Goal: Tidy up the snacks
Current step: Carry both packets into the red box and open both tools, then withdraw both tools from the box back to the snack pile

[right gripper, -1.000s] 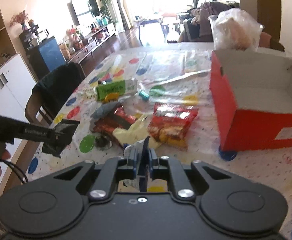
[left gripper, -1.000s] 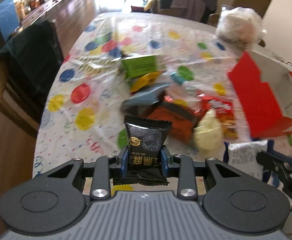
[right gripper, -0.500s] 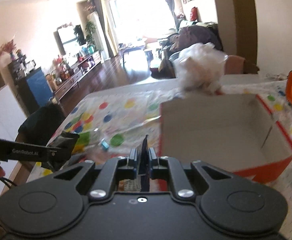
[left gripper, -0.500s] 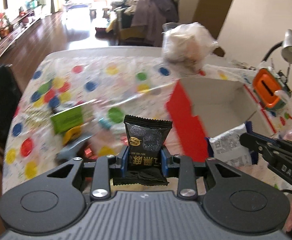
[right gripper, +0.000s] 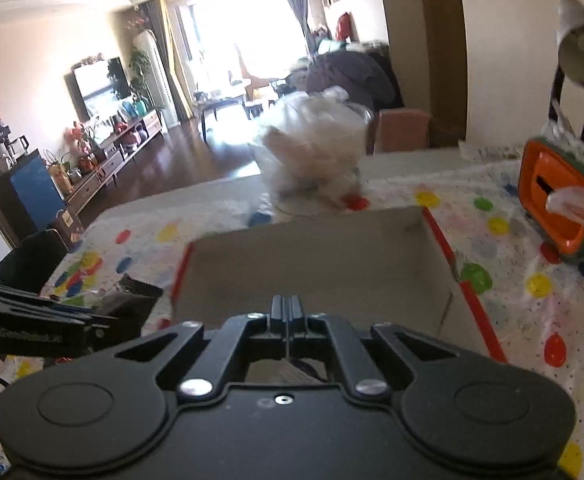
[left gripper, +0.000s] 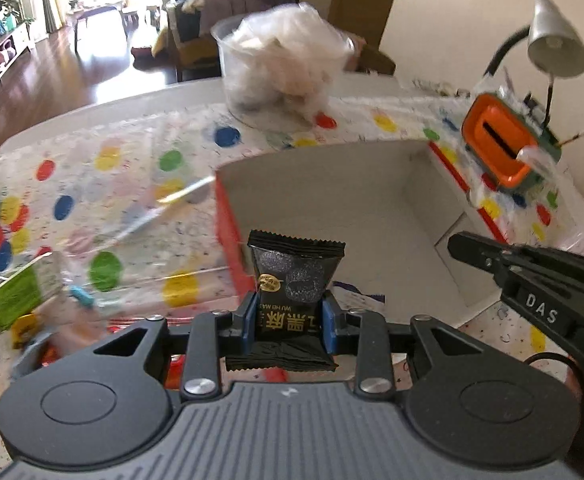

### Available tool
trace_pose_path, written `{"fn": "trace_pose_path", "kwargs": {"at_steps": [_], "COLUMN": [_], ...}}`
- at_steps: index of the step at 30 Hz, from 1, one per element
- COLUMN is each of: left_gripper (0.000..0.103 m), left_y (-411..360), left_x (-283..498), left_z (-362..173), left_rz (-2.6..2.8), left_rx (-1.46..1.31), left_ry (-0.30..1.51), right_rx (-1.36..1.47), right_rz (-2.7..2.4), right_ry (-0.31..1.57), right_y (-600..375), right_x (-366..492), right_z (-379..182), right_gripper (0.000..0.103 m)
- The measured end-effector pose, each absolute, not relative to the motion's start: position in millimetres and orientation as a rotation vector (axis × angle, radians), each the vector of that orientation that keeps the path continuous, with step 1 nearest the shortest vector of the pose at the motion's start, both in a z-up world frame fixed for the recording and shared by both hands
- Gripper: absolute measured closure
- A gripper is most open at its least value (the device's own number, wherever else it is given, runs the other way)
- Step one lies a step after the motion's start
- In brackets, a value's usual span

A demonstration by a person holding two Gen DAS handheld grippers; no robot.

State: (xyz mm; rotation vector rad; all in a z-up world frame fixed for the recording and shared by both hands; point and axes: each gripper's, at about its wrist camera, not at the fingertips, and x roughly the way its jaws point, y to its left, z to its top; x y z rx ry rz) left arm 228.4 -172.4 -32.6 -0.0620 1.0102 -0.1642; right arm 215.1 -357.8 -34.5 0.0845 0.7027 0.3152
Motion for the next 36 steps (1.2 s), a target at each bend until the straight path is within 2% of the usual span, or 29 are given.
{"fn": "trace_pose_path", "kwargs": {"at_steps": [17,20,24,27,28,29,32,36], "left_gripper": [0.072,0.072,0.071,0.059,0.048,0.043,0.043,0.042], "left_y": [-231.4,-234.9,-237.0,-235.8,-235.5,-235.1,-233.8,-229.8], "left_x": [264.0,264.0,264.1,263.7,263.1,262.2,259.6,254.0], "left_z": [-88.7,-92.7,-95.7,-94.6,-93.4,-91.9,-85.9,-76.6], "left_rz": [-0.127,-0.124,-0.11,-0.109,-0.107,-0.101,-0.1,-0.09], "left_rx": [0.037,0.03,0.02,-0.008,-0.014,-0.017,-0.027,-0.035], "left_ry": [1.134,1.141,1.146,1.145,1.137,1.129,1.113,1.086], "right_rx": [0.063,0.056,0.048,0.036,0.035,0.036,0.039,0.031], "right_rz": [0.33,0.337,0.343,0.346,0.346,0.349,0.357,0.368], "right_ry": [0.917,0.931,0.932,0.921,0.916,0.913,0.904,0.878], "right_y": [-397.6,-399.4,-402.7,-404.3,-405.6,-406.7,-409.7,-410.0], "right_x": [246.3,247.4,247.7,245.6,245.9,246.2,246.0,241.3], "right_z": [-82.9,-85.0,-84.8,-82.1,-81.4,-80.2,-76.1,-67.9], "right_gripper": [0.099,0.084,0.077,0.069,0.067,0.063,0.058,0.045]}}
